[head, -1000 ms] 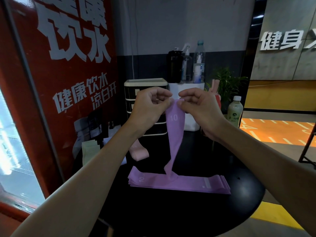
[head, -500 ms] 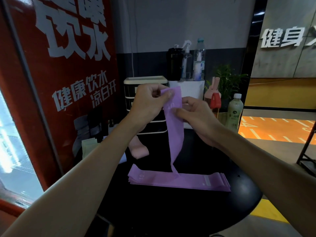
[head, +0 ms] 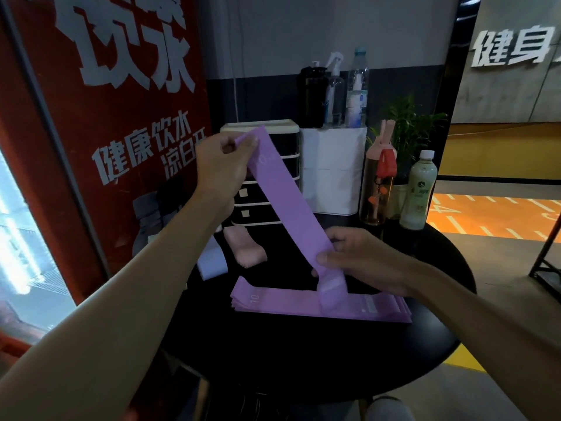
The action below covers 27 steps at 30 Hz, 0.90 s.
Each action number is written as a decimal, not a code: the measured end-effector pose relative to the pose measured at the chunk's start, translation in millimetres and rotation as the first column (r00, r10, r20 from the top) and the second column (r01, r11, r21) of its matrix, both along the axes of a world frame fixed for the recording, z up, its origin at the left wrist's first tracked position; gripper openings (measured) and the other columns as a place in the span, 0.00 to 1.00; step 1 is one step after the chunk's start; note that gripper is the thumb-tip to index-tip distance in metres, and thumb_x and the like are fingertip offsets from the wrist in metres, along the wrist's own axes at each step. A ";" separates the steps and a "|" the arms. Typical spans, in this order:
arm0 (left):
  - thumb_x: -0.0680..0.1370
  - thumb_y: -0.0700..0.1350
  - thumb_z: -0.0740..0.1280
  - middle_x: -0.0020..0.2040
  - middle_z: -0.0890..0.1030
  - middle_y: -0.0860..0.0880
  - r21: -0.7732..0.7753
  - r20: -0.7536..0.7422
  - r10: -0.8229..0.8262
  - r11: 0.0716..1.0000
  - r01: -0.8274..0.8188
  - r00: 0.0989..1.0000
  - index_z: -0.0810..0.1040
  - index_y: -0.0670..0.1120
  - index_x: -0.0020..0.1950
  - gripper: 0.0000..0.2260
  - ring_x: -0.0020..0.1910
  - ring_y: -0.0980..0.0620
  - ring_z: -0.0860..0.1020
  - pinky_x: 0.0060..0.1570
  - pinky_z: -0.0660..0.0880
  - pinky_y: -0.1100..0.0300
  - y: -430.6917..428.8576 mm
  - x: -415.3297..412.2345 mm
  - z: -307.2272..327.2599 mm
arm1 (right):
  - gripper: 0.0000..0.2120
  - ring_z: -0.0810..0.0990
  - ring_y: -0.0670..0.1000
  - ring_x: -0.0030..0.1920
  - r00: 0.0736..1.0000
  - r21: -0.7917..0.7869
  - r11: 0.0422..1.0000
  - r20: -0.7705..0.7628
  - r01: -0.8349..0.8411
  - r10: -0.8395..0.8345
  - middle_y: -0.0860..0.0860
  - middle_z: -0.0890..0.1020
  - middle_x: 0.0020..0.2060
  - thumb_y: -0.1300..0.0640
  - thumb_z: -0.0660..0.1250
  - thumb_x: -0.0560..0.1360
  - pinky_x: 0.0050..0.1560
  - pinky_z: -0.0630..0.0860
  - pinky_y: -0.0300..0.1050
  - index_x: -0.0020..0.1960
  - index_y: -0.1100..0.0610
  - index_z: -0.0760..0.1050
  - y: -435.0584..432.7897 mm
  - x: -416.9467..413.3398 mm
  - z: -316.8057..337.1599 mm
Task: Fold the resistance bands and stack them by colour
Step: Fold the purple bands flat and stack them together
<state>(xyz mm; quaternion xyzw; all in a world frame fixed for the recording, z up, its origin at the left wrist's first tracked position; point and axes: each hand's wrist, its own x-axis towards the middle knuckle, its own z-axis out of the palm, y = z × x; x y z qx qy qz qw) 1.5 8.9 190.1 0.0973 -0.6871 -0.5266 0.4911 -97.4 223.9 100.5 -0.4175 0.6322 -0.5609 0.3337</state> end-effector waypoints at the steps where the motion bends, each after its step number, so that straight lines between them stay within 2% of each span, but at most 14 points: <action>1: 0.80 0.40 0.68 0.45 0.83 0.38 0.018 0.004 0.012 1.000 -0.012 1.000 0.83 0.44 0.45 0.05 0.43 0.44 0.82 0.49 0.81 0.42 -4.9 1.9 -4.2 | 0.10 0.82 0.56 0.49 1.000 0.022 0.999 0.008 -0.023 0.023 0.59 0.84 0.48 0.66 0.67 0.77 0.57 0.77 0.53 0.58 0.64 0.75 5.5 -2.4 -3.7; 5: 0.80 0.39 0.67 0.41 0.82 0.45 0.073 0.062 0.095 0.992 -0.099 0.994 0.81 0.48 0.43 0.08 0.41 0.48 0.81 0.44 0.82 0.52 -16.5 14.9 -33.8 | 0.09 0.81 0.57 0.48 0.999 0.089 0.996 -0.031 -0.014 0.016 0.63 0.83 0.48 0.66 0.69 0.75 0.54 0.75 0.52 0.55 0.63 0.78 26.1 -15.3 -19.2; 8: 0.80 0.39 0.67 0.40 0.81 0.45 0.134 0.122 0.149 0.977 -0.165 0.981 0.81 0.47 0.41 0.08 0.39 0.48 0.78 0.42 0.79 0.52 -25.2 24.6 -67.5 | 0.10 0.82 0.59 0.50 0.996 0.106 0.990 -0.028 0.090 -0.088 0.65 0.82 0.51 0.64 0.71 0.73 0.53 0.75 0.53 0.54 0.60 0.81 40.8 -27.1 -29.7; 11: 0.80 0.38 0.67 0.37 0.79 0.44 0.144 0.207 0.161 0.971 -0.192 0.965 0.81 0.43 0.41 0.08 0.35 0.52 0.76 0.37 0.77 0.58 -25.4 33.4 -103.2 | 0.07 0.82 0.57 0.46 0.968 0.131 0.963 -0.127 0.235 -0.219 0.65 0.83 0.48 0.63 0.73 0.72 0.51 0.74 0.53 0.50 0.59 0.81 50.8 -38.2 -38.9; 13: 0.79 0.37 0.68 0.36 0.79 0.44 0.090 0.260 0.173 0.975 -0.202 0.950 0.80 0.43 0.40 0.08 0.31 0.54 0.75 0.33 0.76 0.63 -23.8 38.8 -124.6 | 0.06 0.82 0.55 0.43 0.922 0.127 0.928 -0.219 0.352 -0.319 0.61 0.84 0.43 0.64 0.73 0.72 0.47 0.75 0.49 0.48 0.60 0.81 54.2 -42.3 -45.4; 14: 0.78 0.36 0.68 0.35 0.79 0.45 0.063 0.286 0.178 0.977 -0.204 0.942 0.80 0.42 0.39 0.08 0.31 0.54 0.75 0.33 0.76 0.63 -24.4 40.5 -134.2 | 0.05 0.81 0.52 0.40 0.895 0.112 0.909 -0.257 0.402 -0.365 0.59 0.84 0.40 0.64 0.74 0.71 0.44 0.75 0.45 0.47 0.60 0.81 55.0 -43.7 -49.3; 15: 0.77 0.36 0.69 0.34 0.79 0.47 0.041 0.309 0.179 0.979 -0.201 0.934 0.80 0.43 0.38 0.08 0.31 0.55 0.75 0.35 0.76 0.62 -25.0 41.8 -142.6 | 0.04 0.80 0.49 0.38 0.869 0.094 0.892 -0.290 0.443 -0.401 0.58 0.84 0.38 0.64 0.74 0.71 0.41 0.75 0.40 0.45 0.60 0.81 55.3 -44.7 -53.2; 17: 0.76 0.35 0.70 0.30 0.77 0.54 -0.021 0.340 0.183 0.982 -0.187 0.923 0.77 0.45 0.34 0.12 0.29 0.60 0.72 0.34 0.71 0.68 -25.0 44.7 -157.6 | 0.03 0.78 0.48 0.36 0.819 0.059 0.863 -0.354 0.502 -0.452 0.59 0.82 0.36 0.64 0.74 0.71 0.35 0.72 0.35 0.42 0.60 0.80 55.4 -47.5 -62.0; 19: 0.75 0.34 0.71 0.30 0.77 0.54 -0.089 0.358 0.187 0.982 -0.166 0.915 0.75 0.47 0.33 0.14 0.28 0.61 0.72 0.31 0.68 0.70 -23.0 48.1 -170.8 | 0.04 0.77 0.50 0.36 0.783 0.032 0.845 -0.398 0.534 -0.479 0.60 0.82 0.35 0.65 0.74 0.71 0.35 0.72 0.38 0.40 0.60 0.80 56.3 -51.8 -69.8; 22: 0.74 0.34 0.72 0.35 0.80 0.51 -0.134 0.370 0.177 0.982 -0.136 0.912 0.77 0.48 0.37 0.11 0.32 0.59 0.74 0.34 0.71 0.66 -22.2 52.3 -184.6 | 0.03 0.78 0.51 0.36 0.752 0.049 0.832 -0.459 0.553 -0.473 0.60 0.83 0.36 0.64 0.75 0.71 0.38 0.73 0.47 0.40 0.59 0.81 59.4 -56.9 -76.6; 27: 0.73 0.34 0.72 0.38 0.81 0.54 -0.155 0.391 0.152 0.983 -0.098 0.908 0.78 0.51 0.40 0.12 0.34 0.58 0.75 0.36 0.72 0.65 -23.6 54.5 -195.3 | 0.06 0.79 0.51 0.36 0.730 0.082 0.824 -0.518 0.561 -0.445 0.55 0.83 0.34 0.63 0.75 0.70 0.39 0.74 0.48 0.39 0.53 0.81 60.7 -59.8 -85.1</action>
